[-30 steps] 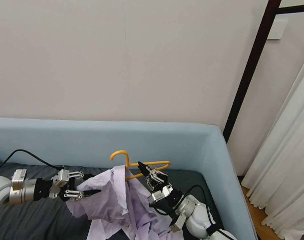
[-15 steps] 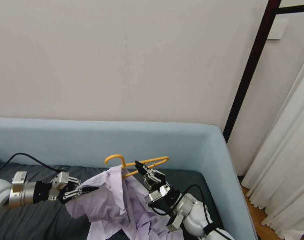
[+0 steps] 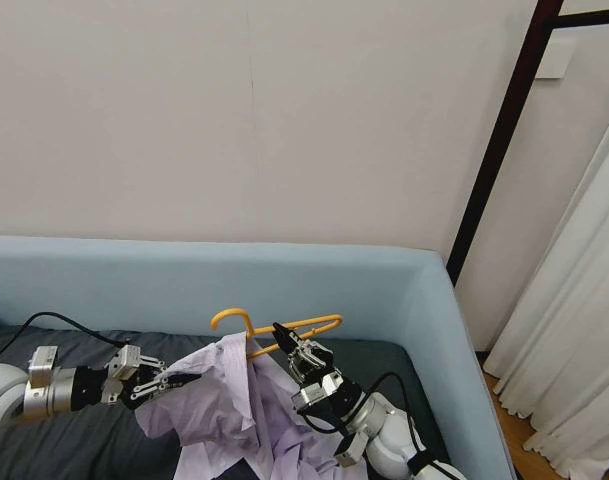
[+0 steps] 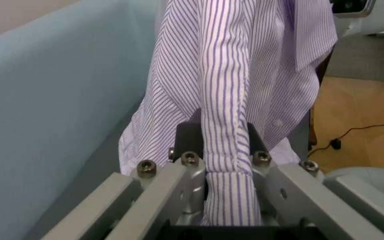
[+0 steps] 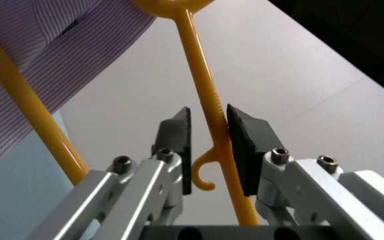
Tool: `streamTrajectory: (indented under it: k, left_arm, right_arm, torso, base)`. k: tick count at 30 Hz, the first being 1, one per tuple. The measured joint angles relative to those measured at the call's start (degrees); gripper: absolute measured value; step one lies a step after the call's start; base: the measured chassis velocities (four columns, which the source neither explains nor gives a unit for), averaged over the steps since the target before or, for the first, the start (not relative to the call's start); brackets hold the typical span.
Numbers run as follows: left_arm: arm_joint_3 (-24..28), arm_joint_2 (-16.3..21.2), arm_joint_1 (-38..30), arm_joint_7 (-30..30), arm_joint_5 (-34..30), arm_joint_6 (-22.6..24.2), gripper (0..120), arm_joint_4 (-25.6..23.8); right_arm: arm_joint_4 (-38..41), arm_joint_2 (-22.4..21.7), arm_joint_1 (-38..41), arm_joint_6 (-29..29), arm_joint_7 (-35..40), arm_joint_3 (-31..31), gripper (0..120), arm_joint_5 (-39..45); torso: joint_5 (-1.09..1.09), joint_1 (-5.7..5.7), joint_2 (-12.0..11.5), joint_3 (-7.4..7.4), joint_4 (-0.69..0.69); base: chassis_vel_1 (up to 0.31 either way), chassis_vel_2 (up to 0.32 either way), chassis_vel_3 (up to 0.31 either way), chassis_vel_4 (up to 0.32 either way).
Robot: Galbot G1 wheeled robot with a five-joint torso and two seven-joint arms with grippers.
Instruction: Pick up the clothes from the sofa and hang them on the clothes hanger.
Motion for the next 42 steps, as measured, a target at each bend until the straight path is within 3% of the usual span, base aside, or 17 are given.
streamTrajectory:
  k: [1, 4, 7, 13, 17, 22, 26, 30, 34, 38, 39, 42]
  left_arm:
    - [-0.05, -0.07, 0.00, 0.05, -0.04, 0.00, 3, 0.20]
    - [-0.08, -0.18, 0.00, 0.10, -0.07, -0.03, 2, 0.44]
    - [-0.10, -0.63, -0.15, 0.22, -0.13, -0.12, 2, 1.30]
    - [-0.05, -0.99, -0.58, 0.13, -0.61, -0.15, 2, 2.84]
    - [0.23, -1.48, -0.96, -0.07, -1.26, -0.02, 2, 4.66]
    - [0.44, -1.79, -1.47, -0.30, -2.43, 0.25, 2, 6.01]
    - [0.45, -1.89, -2.02, -0.33, -2.89, 0.32, 2, 6.61]
    - [0.41, -1.94, -2.27, -0.31, -3.15, 0.34, 2, 6.89]
    - [0.15, -1.99, -2.38, -0.16, -3.44, 0.33, 2, 6.98]
    - [0.12, -2.06, -3.05, 0.19, -3.51, 0.22, 2, 7.32]
    - [0.12, -2.06, -3.05, 0.19, -3.51, 0.22, 2, 7.32]
    - [0.36, -2.00, -4.00, 0.42, -3.67, 0.21, 2, 7.41]
  right_arm:
    - [0.10, -0.24, 0.02, -0.04, -0.04, -0.09, 32, 2.33]
    - [0.54, -0.34, -0.01, 0.11, -0.06, 0.10, 39, 3.78]
    - [1.47, -0.54, -0.47, 2.76, -0.29, 1.22, 53, 5.51]
    - [2.50, -1.46, -1.46, 6.90, -1.84, -0.02, 69, 13.63]
    - [5.63, -2.88, -3.49, 13.08, -12.56, -3.50, 87, 34.31]
    - [6.68, -3.83, -5.09, 17.41, -22.66, -4.17, 100, 45.48]
    - [5.85, -4.50, -6.32, 18.03, -27.17, -4.23, 100, 48.56]
    - [4.13, -5.16, -8.03, 16.35, -29.89, -4.69, 100, 52.33]
    - [2.66, -6.01, -10.15, 10.37, -30.42, -6.28, 100, 60.28]
    - [2.77, -6.34, -11.11, 1.13, -26.56, -9.49, 100, 73.91]
    - [2.77, -6.34, -11.11, 1.13, -26.56, -9.49, 100, 73.91]
    - [4.67, -5.64, -10.52, -4.20, -24.04, -11.58, 100, 85.57]
  torso:
    - [0.00, 0.00, 0.00, 0.00, 0.00]
    - [0.00, 0.00, 0.00, 0.00, 0.00]
    - [-0.01, 0.00, 0.00, 0.00, 0.00]
    - [-0.01, 0.00, 0.00, 0.00, 0.00]
    - [-0.02, 0.00, 0.00, 0.00, 0.00]
    - [-0.02, 0.00, 0.00, 0.00, 0.01]
    - [-0.01, 0.00, 0.00, -0.01, 0.00]
    - [-0.01, 0.00, 0.00, 0.00, 0.00]
    - [-0.01, 0.00, 0.00, 0.00, 0.00]
    - [-0.01, 0.00, 0.00, 0.00, 0.00]
    - [-0.01, 0.00, 0.00, 0.00, 0.00]
    - [-0.01, 0.00, 0.00, 0.00, -0.01]
  base:
    - [0.000, 0.000, 0.000, 0.000]
    - [0.000, 0.000, 0.000, 0.000]
    - [0.000, 0.000, 0.000, 0.000]
    - [0.000, 0.000, 0.000, 0.000]
    - [0.000, 0.000, 0.000, 0.000]
    - [0.000, 0.000, 0.000, 0.000]
    - [0.000, 0.000, 0.000, 0.000]
    - [0.000, 0.000, 0.000, 0.000]
    - [0.000, 0.000, 0.000, 0.000]
    - [0.000, 0.000, 0.000, 0.000]
    - [0.000, 0.000, 0.000, 0.000]
    - [0.000, 0.000, 0.000, 0.000]
